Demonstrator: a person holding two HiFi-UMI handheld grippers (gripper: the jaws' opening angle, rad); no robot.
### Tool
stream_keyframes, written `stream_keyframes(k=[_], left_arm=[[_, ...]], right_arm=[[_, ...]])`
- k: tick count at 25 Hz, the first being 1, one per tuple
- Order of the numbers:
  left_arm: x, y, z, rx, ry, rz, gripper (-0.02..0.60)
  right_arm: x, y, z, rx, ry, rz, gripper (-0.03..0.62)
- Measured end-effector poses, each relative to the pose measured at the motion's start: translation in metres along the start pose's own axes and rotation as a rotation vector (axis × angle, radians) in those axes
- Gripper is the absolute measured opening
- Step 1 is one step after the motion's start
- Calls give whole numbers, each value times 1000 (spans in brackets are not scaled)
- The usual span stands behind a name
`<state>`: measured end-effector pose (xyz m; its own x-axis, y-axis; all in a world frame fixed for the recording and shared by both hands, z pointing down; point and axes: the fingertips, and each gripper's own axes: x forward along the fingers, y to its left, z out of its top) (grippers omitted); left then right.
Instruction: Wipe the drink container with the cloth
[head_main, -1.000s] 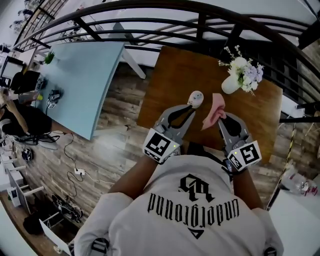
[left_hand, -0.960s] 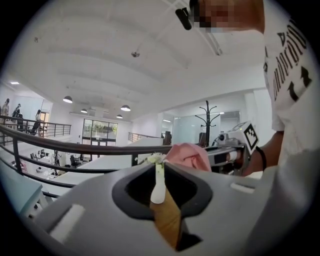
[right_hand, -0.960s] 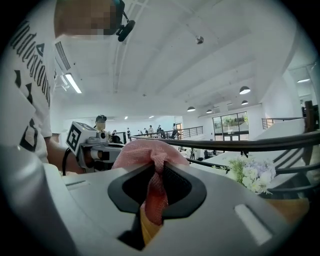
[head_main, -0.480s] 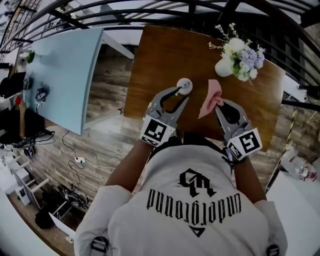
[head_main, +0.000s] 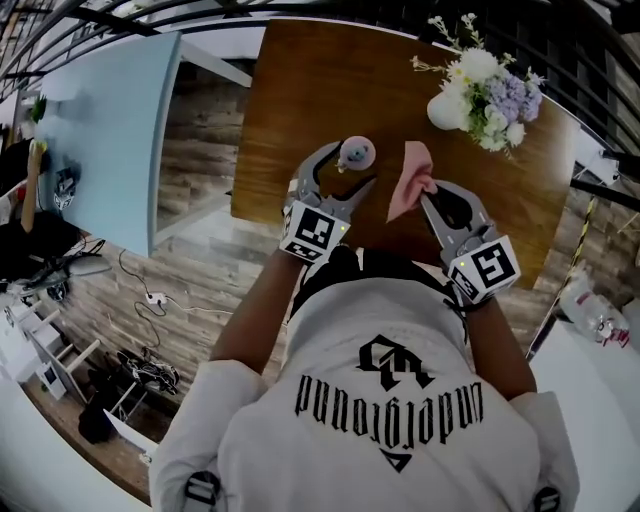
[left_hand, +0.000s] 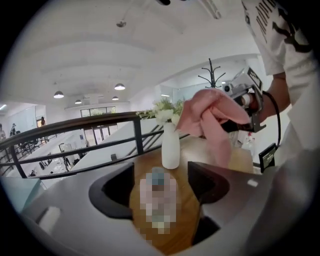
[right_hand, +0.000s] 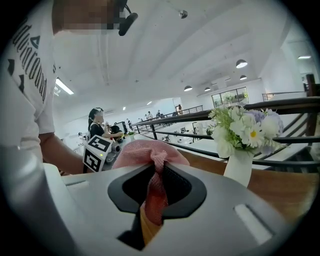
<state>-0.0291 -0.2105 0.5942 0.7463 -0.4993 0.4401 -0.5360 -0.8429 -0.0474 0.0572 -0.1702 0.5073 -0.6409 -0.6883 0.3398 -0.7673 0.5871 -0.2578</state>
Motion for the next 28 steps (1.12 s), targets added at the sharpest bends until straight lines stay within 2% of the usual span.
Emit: stream_keyframes(k=[3, 10, 18, 28], left_arm=[[13, 3, -26, -33, 54, 2, 393], [35, 3, -51, -37, 81, 0, 403], [47, 10, -58, -23, 67, 36, 388], [44, 10, -53, -11, 53, 35, 385]], right_arm=[[5, -5, -10, 11, 20, 7, 46], [12, -17, -23, 22, 49, 16, 46], [14, -20, -31, 25, 71, 23, 46], [10, -12, -36, 13, 82, 20, 46]])
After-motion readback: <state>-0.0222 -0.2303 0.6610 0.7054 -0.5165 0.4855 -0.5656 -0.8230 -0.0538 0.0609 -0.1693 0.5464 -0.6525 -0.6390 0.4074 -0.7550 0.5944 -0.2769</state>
